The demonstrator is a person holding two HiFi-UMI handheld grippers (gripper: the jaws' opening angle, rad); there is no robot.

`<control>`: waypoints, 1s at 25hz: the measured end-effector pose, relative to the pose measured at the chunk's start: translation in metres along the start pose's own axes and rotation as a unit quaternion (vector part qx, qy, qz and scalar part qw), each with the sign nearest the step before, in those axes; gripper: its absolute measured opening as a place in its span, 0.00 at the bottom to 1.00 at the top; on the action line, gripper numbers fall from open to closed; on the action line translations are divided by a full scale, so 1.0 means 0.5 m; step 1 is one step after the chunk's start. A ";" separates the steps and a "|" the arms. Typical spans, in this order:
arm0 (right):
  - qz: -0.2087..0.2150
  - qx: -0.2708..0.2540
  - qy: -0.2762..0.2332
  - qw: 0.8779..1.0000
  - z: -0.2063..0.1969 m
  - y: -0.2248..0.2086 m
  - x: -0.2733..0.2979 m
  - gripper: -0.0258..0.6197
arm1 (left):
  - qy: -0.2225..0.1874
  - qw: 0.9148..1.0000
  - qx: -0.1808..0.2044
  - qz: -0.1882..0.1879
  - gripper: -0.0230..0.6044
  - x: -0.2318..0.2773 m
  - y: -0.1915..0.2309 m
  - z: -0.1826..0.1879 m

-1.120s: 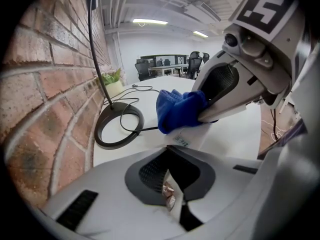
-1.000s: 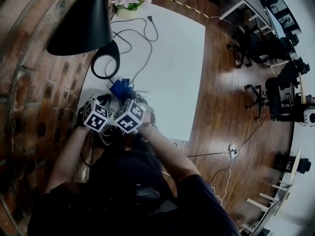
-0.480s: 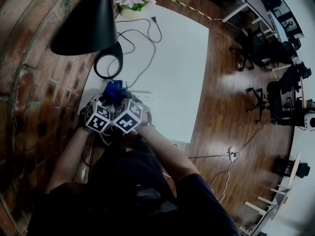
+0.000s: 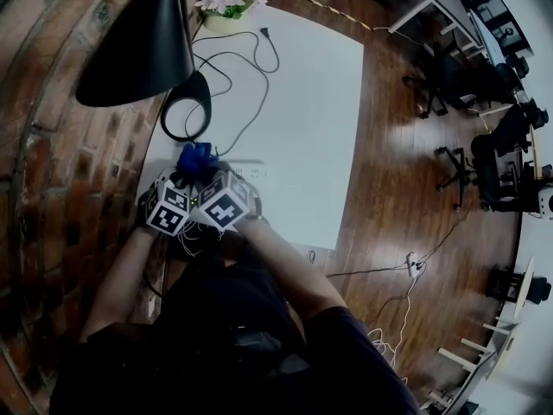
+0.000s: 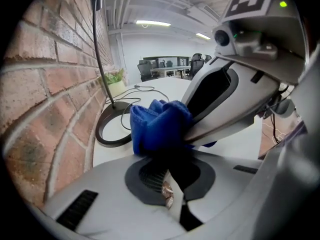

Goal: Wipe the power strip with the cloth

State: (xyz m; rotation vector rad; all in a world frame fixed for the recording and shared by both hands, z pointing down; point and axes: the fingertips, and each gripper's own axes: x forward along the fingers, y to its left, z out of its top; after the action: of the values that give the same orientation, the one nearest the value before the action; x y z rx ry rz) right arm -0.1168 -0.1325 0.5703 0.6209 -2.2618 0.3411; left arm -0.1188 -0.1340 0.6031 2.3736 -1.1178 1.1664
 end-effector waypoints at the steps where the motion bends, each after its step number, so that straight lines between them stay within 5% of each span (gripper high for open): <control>1: -0.003 -0.002 -0.003 1.000 0.000 0.000 0.001 0.15 | 0.000 1.000 -0.001 0.000 0.05 0.000 0.001 0.001; 19: 0.009 0.068 -0.017 0.998 -0.053 -0.054 -0.029 0.17 | 0.015 1.000 -0.007 0.019 0.05 0.004 -0.002 0.001; 25: -0.018 0.082 -0.015 0.996 -0.093 -0.112 -0.071 0.17 | 0.022 0.999 -0.007 0.034 0.05 0.000 0.001 -0.002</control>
State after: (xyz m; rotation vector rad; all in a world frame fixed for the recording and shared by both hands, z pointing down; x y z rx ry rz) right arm -0.0380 -0.1488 0.5791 0.7556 -2.2641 0.5054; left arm -0.1196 -0.1338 0.6038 2.3038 -1.1971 1.2237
